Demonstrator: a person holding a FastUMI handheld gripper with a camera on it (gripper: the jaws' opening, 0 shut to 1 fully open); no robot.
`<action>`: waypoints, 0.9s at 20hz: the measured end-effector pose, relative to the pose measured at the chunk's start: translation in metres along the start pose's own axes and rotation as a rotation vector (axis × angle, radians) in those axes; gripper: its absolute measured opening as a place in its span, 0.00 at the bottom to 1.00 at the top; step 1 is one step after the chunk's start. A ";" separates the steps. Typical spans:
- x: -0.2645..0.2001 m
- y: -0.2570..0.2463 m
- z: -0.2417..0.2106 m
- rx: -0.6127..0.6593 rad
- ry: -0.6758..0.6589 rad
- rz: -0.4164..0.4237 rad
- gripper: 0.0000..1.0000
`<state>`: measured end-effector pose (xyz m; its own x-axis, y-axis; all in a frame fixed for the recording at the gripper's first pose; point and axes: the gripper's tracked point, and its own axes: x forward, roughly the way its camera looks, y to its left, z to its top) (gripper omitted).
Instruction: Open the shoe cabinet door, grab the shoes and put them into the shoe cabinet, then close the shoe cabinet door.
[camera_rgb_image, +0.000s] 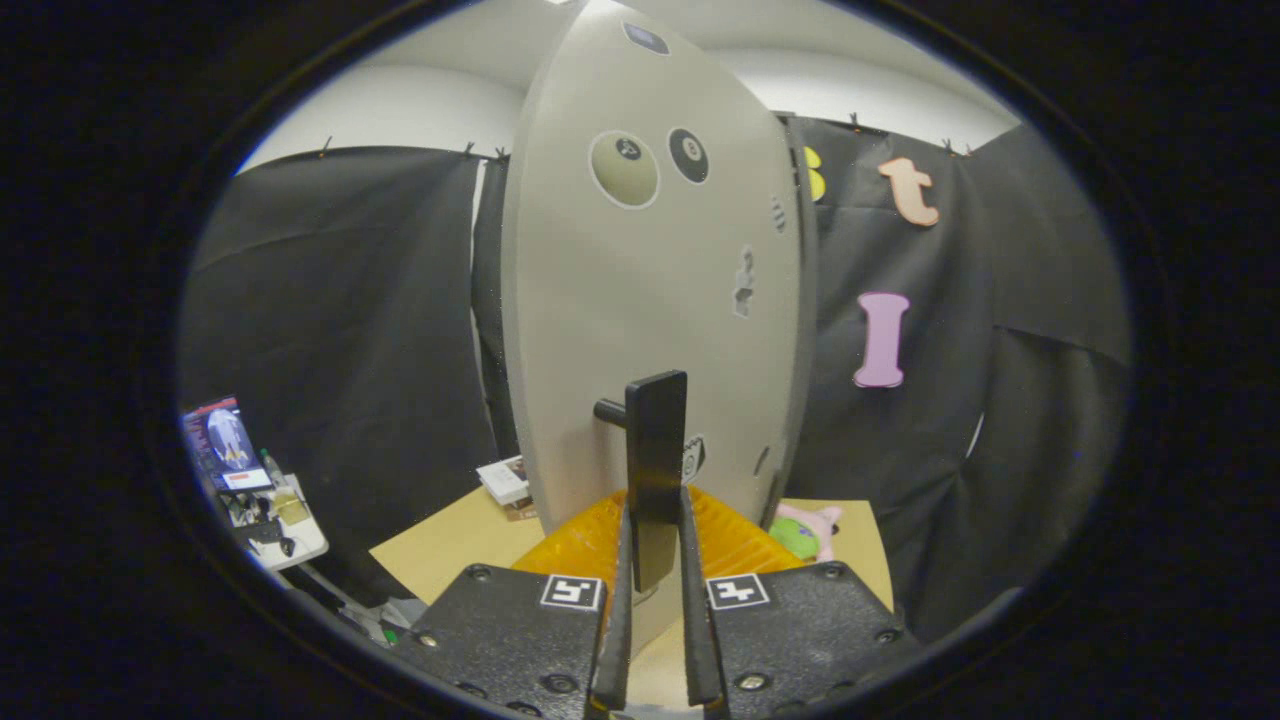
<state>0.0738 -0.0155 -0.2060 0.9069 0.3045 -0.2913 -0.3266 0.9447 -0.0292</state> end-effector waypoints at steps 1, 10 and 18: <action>-0.004 -0.006 0.000 0.001 -0.005 -0.015 0.23; -0.025 -0.083 -0.003 0.055 -0.032 -0.248 0.18; -0.025 -0.084 -0.011 0.111 -0.034 -0.273 0.04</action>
<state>0.0754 -0.1036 -0.2063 0.9662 0.0391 -0.2547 -0.0396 0.9992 0.0029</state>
